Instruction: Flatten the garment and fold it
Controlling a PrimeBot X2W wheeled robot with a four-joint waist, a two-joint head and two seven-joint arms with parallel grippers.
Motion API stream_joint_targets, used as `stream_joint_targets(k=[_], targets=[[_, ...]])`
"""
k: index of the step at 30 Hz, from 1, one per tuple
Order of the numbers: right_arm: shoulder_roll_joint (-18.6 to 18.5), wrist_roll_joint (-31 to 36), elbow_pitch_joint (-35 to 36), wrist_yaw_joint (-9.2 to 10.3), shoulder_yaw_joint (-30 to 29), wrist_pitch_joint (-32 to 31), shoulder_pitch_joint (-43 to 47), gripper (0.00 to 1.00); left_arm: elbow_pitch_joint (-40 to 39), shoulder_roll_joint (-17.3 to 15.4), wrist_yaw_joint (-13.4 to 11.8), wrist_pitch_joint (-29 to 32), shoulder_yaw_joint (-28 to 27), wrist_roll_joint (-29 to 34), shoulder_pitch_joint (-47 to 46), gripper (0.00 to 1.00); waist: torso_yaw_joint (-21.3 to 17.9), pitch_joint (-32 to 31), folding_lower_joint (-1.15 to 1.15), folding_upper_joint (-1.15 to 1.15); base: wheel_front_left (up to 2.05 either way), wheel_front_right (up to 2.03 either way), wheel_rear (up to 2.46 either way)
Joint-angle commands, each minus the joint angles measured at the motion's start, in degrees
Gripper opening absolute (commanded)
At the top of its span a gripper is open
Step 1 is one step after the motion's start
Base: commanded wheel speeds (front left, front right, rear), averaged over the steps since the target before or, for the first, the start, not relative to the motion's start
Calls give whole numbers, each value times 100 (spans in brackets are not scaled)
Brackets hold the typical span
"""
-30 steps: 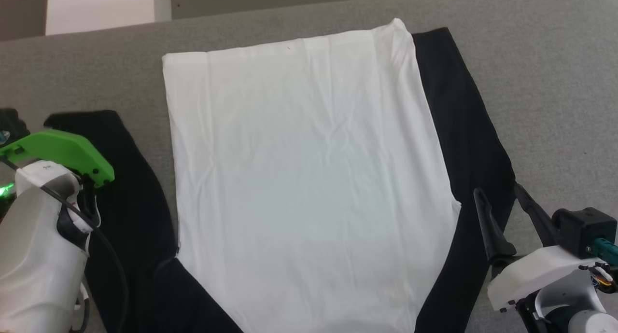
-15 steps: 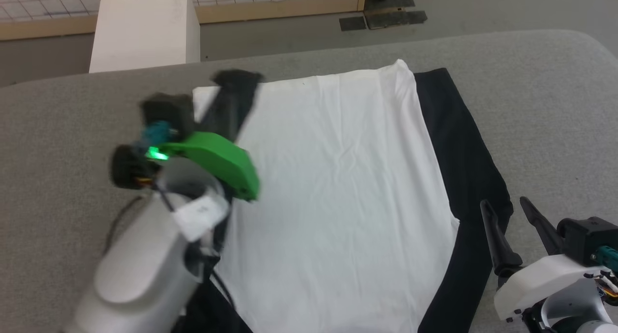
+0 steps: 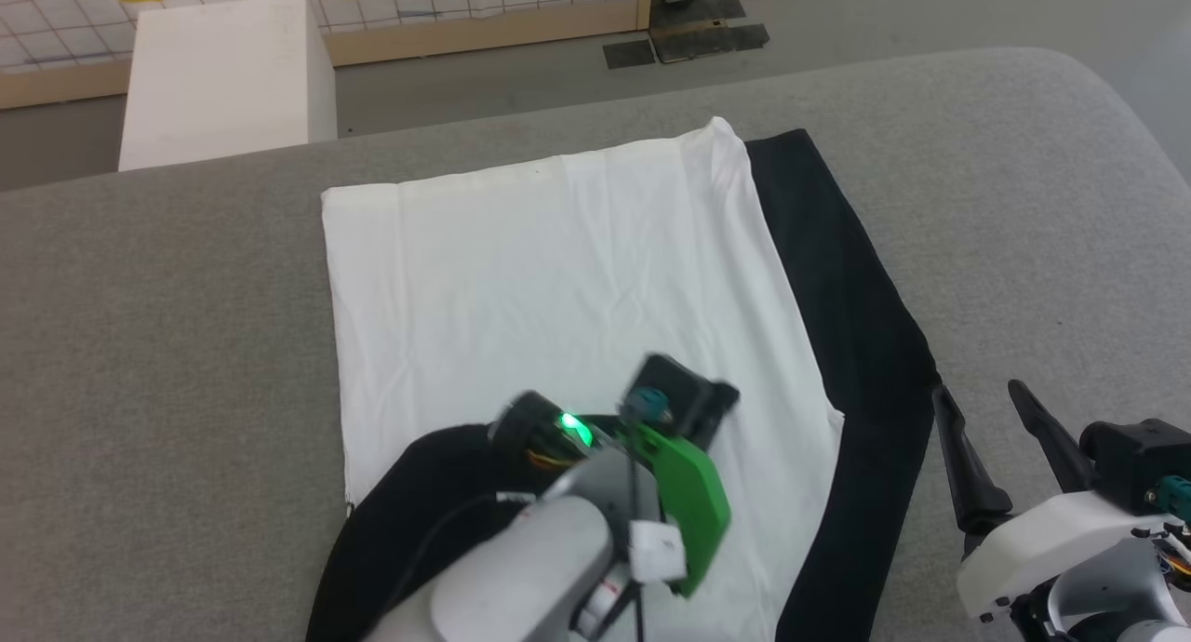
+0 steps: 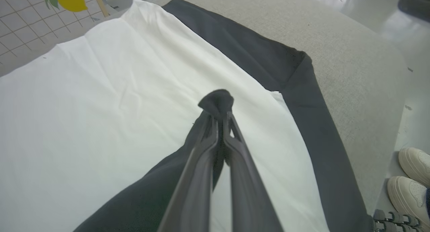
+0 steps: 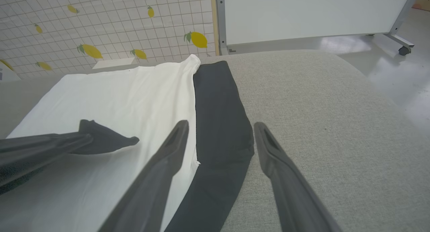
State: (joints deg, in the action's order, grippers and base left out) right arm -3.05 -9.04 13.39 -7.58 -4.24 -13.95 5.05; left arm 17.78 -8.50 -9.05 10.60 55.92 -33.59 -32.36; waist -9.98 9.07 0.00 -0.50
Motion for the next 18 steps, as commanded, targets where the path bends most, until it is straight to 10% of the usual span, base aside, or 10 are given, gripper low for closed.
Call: stream_joint_targets(k=[1, 13, 18], targets=[[13, -18, 24, 9, 12, 25, 47, 100, 186, 91, 102, 36, 137, 90, -44, 0, -74, 72, 0, 48, 0, 0, 0], [14, -12, -9, 9, 28, 63, -16, 100, 1785, 523, 859, 141, 1041, 106, -57, 0, -188, 180, 0, 48, 0, 0, 0], [15, -9, -19, 9, 33, 66, -43, 100, 1923, 557, 1092, 194, 1186, -194, 12, 44, -116, 177, 0, 48, 0, 0, 0]])
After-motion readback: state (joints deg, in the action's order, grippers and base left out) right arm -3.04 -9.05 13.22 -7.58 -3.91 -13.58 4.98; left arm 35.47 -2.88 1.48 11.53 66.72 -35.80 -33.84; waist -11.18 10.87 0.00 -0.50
